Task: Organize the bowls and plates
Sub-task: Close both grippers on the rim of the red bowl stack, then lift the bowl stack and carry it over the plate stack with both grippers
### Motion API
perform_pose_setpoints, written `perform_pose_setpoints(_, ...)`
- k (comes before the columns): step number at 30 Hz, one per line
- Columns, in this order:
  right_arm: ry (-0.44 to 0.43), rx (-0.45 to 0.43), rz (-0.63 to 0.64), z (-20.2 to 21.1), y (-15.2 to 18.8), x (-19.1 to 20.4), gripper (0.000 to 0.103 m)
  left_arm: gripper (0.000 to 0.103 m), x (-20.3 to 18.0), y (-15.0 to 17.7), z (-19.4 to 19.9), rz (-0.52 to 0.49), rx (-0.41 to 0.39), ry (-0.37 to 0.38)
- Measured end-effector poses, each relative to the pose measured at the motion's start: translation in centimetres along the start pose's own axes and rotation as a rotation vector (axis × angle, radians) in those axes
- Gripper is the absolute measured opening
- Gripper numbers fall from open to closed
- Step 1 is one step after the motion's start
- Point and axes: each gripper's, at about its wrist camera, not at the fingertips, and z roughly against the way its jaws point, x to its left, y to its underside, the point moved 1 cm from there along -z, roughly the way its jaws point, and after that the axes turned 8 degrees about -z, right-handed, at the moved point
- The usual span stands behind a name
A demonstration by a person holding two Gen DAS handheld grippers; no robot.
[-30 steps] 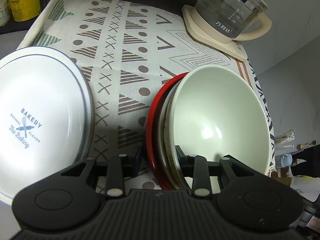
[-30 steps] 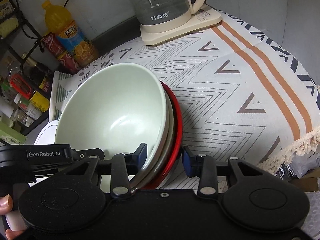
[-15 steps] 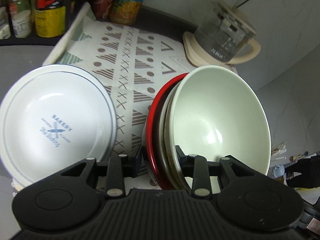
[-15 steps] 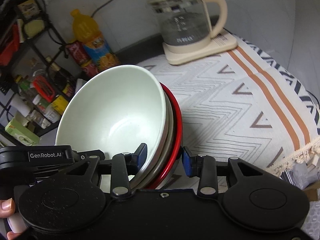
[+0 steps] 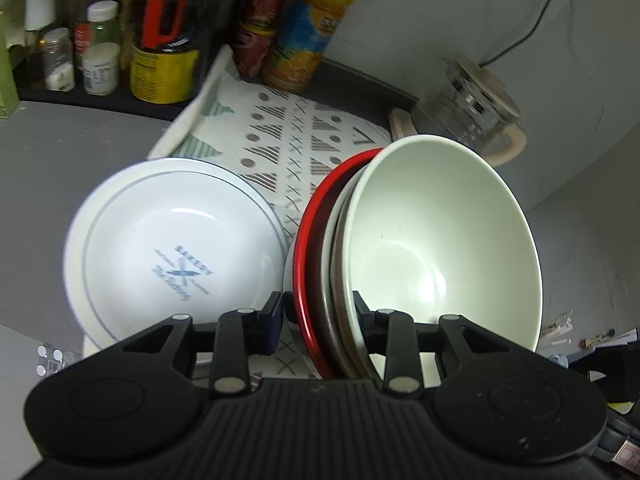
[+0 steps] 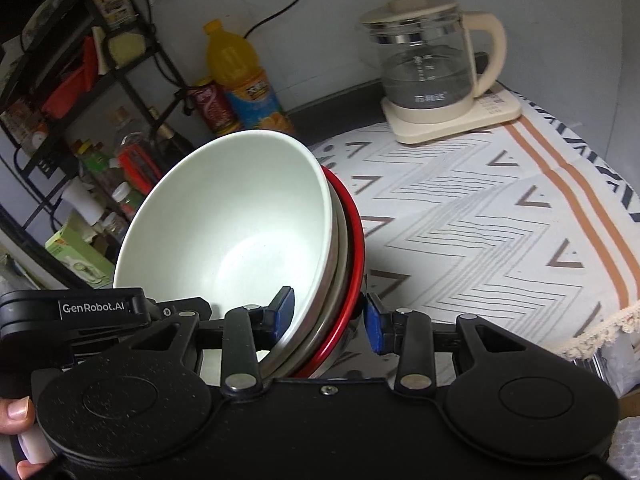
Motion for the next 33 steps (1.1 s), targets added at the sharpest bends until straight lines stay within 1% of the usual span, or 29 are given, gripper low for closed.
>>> perform_pose_setpoints(7,-0.039,0.009,0.032,-0.7,0.1,2.8,0.037,0.032,2.7,-0.4,1.1,0.035,-0.01,-0.024)
perform_pose_setpoints(14,-0.065,0.029,0.062,-2.4,0.1,5.9,0.037,0.032,5.9,-1.2,1.9,0.061,-0.02,-0.047)
perform_pose_setpoints(16,-0.069,0.039,0.065,-3.0,0.1,6.8,0.037,0.032,7.0,-1.5,2.0,0.081,-0.013,-0.052)
perform_pose_setpoints(27,-0.071,0.092,0.091,-6.7,0.7,10.9,0.037,0.032,12.0,-2.9,2.0,0.121,0.014,-0.073)
perform_pose_setpoints(33,-0.05,0.131,0.085,-8.6,1.5,11.5,0.037,0.032,13.7,-3.0,0.8,0.124,0.05,-0.076)
